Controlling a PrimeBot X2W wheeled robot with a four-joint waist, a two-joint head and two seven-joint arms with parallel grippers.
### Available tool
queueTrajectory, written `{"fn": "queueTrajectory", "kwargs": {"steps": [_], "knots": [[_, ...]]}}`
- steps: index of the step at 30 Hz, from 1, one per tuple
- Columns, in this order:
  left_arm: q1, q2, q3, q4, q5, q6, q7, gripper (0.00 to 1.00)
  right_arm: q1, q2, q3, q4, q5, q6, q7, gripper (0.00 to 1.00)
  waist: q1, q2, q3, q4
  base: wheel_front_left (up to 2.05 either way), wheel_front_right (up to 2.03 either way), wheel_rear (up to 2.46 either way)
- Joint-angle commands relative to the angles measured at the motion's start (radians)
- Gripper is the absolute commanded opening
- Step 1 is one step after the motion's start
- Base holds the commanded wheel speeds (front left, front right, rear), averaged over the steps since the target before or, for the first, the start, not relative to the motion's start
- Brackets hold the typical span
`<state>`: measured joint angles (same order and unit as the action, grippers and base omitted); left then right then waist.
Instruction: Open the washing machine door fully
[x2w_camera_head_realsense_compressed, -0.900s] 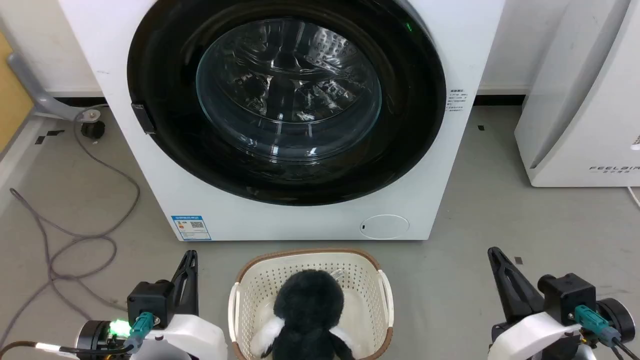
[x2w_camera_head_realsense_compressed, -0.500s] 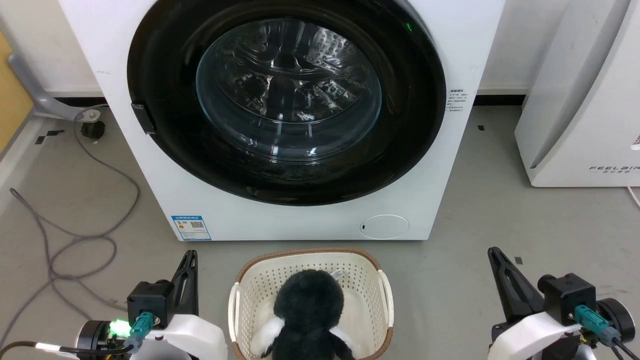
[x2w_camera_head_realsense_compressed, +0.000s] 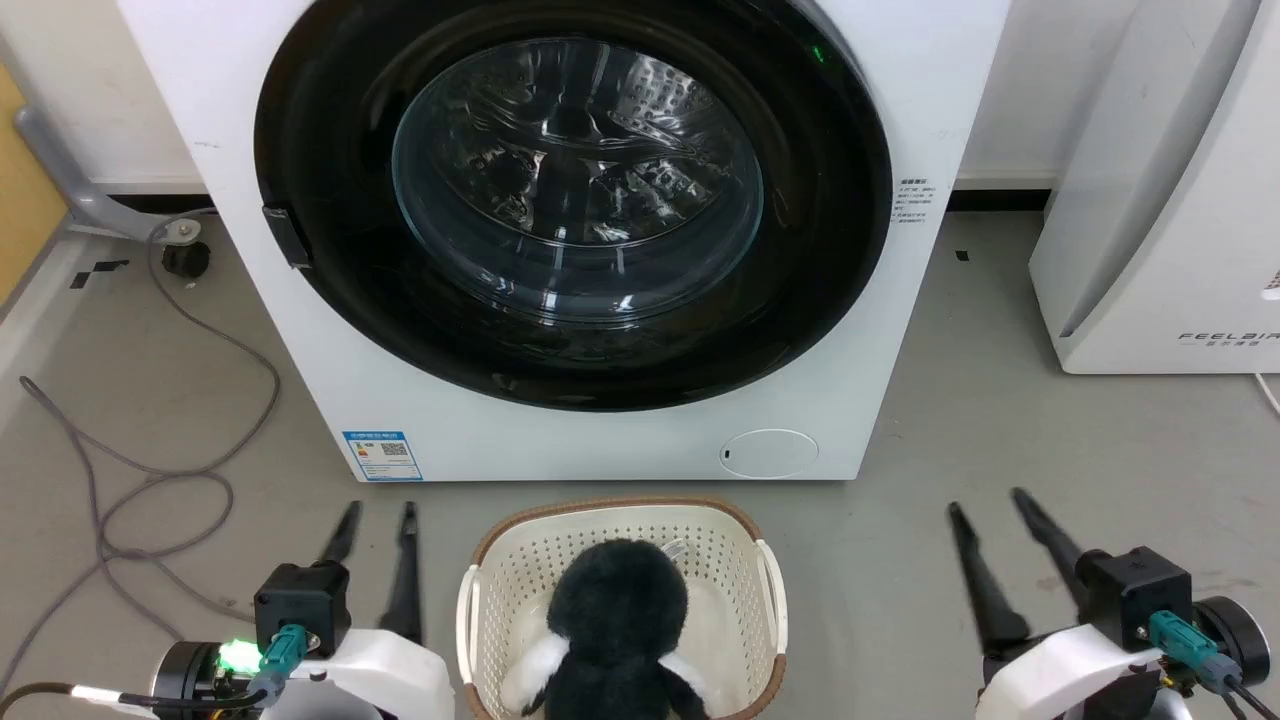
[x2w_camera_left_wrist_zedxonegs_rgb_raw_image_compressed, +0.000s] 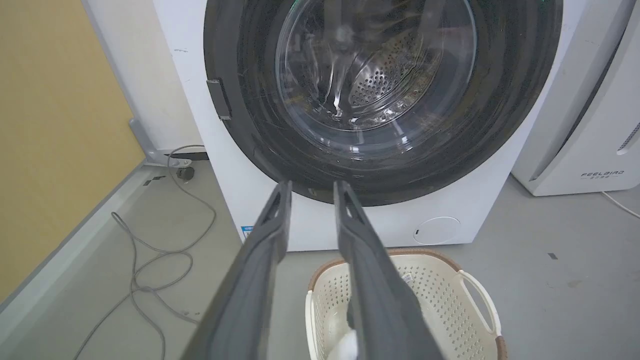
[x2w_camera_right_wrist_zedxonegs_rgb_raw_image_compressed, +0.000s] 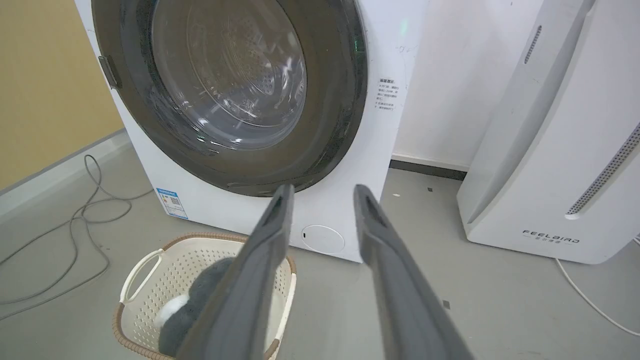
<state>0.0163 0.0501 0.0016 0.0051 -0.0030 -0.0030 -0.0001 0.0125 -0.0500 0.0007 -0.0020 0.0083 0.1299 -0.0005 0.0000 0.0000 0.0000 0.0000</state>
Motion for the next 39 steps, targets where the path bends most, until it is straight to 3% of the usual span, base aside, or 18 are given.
{"fn": "queueTrajectory", "kwargs": {"steps": [1,32,33,34,35,39], "knots": [[0.000,0.000,-0.001,0.000,-0.001,0.001,-0.001,1.00,0.000,0.000,-0.001,0.000,0.002,0.000,-0.001,1.00,0.0000,0.0000,0.000,0.000,0.00,0.00,0.00],[0.000,0.000,-0.014,-0.036,-0.013,0.046,-0.066,1.00,0.001,0.000,-0.010,-0.053,0.138,0.000,-0.066,1.00,0.0000,0.0000,0.005,0.006,0.00,0.00,0.00],[0.000,0.000,-0.014,-0.038,-0.014,0.048,-0.068,1.00,0.001,0.000,-0.011,-0.054,0.142,0.000,-0.068,0.65,0.0000,0.0000,0.005,0.006,0.00,0.00,0.00],[0.000,0.000,-0.014,-0.039,-0.014,0.050,-0.070,1.00,0.001,0.000,-0.011,-0.055,0.148,0.000,-0.070,0.23,0.0000,0.0000,0.005,0.006,0.00,0.00,0.00],[0.001,0.000,-0.015,-0.040,-0.015,0.051,-0.072,1.00,0.002,0.000,-0.010,-0.055,0.157,0.000,-0.072,0.00,0.0000,0.0000,0.005,0.006,0.00,0.00,0.00],[0.002,0.000,-0.016,-0.044,-0.017,0.057,-0.081,1.00,0.003,0.000,-0.009,-0.053,0.213,0.000,-0.081,0.00,0.0000,0.0000,0.006,0.007,0.00,0.00,0.00]]}}
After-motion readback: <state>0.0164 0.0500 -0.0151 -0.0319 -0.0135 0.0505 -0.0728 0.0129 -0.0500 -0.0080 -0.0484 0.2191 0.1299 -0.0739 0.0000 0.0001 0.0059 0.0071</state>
